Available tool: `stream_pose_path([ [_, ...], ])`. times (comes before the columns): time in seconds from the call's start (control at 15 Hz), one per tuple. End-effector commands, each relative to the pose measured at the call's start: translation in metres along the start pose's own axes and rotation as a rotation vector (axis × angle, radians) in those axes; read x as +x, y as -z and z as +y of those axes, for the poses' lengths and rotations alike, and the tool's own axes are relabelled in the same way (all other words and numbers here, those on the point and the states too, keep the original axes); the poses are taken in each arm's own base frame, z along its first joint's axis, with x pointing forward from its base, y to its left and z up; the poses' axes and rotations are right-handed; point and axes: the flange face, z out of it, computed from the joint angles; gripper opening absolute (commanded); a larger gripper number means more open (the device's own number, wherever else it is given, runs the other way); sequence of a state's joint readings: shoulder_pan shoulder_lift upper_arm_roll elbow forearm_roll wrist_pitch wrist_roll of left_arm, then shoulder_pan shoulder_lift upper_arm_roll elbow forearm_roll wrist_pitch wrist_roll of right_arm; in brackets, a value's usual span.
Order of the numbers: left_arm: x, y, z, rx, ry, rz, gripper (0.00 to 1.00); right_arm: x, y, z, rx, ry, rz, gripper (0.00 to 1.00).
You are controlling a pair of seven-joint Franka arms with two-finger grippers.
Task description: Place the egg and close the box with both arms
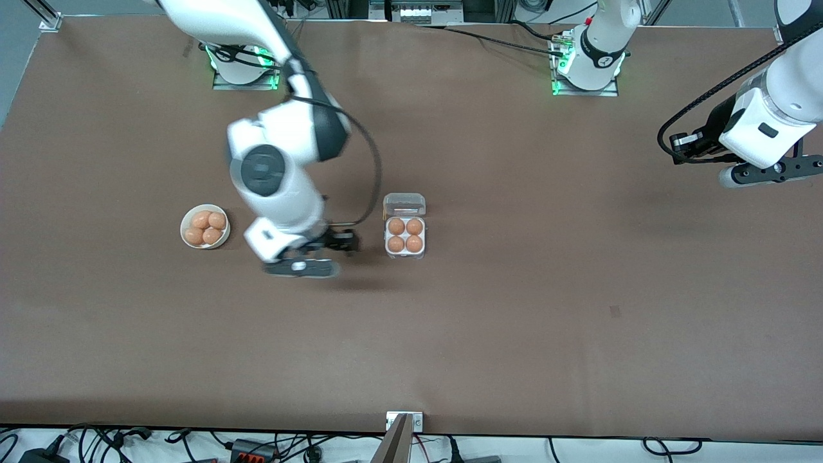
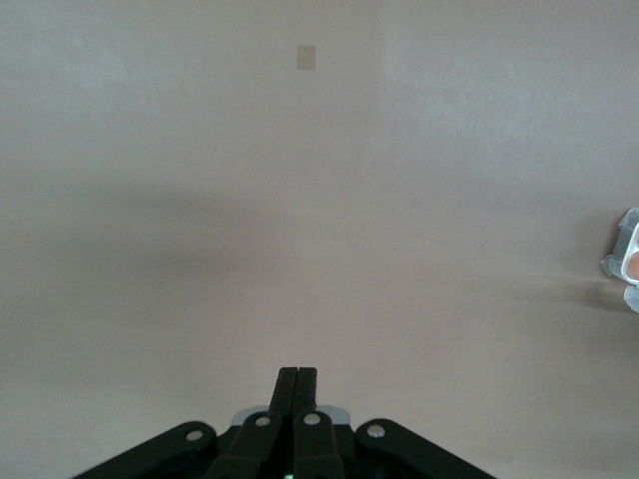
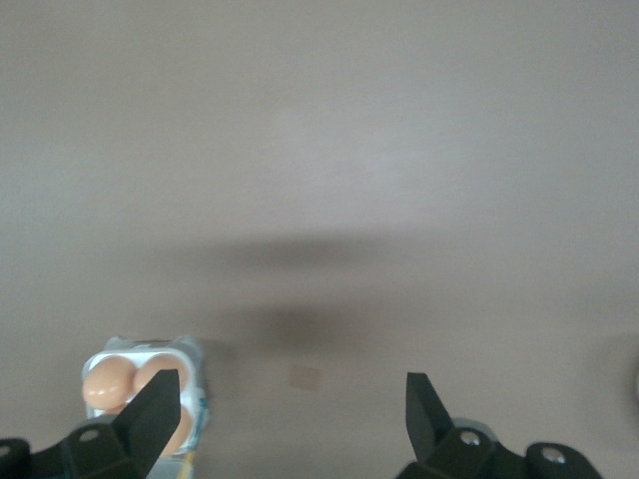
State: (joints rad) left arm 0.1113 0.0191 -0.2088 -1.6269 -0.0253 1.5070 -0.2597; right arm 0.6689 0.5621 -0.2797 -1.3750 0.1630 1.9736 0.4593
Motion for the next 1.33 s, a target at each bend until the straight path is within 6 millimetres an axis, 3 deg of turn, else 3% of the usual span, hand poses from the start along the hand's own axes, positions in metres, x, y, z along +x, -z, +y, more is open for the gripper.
stream_pose_path([
  [0.0, -0.001, 0.007, -0.001, 0.022, -0.006, 0.004, 0.01, 0.003, 0.040, 0.043, 0.000, -0.018, -0.052, 1.00],
  [0.2, -0.001, 0.007, -0.001, 0.020, -0.009, 0.003, 0.01, 0.024, 0.060, 0.114, -0.002, 0.058, -0.083, 1.00],
  [0.47, 0.000, 0.007, -0.001, 0.020, -0.005, 0.003, 0.08, 0.044, 0.075, 0.181, 0.021, 0.015, -0.083, 1.00],
  [0.67, 0.001, 0.006, -0.006, 0.017, 0.000, -0.001, 0.10, 0.048, 0.124, 0.246, 0.081, -0.060, -0.050, 1.00],
  [0.8, 0.001, 0.006, -0.006, 0.017, -0.002, -0.001, 0.08, 0.045, 0.145, 0.285, 0.063, -0.072, -0.040, 1.00],
  [1.0, 0.002, 0.006, -0.006, 0.017, -0.003, 0.001, 0.07, 0.035, 0.174, 0.320, 0.014, -0.002, -0.021, 1.00],
  [1.27, 0.001, 0.006, -0.006, 0.017, -0.003, -0.001, 0.07, 0.014, 0.194, 0.335, -0.050, 0.083, -0.061, 1.00],
])
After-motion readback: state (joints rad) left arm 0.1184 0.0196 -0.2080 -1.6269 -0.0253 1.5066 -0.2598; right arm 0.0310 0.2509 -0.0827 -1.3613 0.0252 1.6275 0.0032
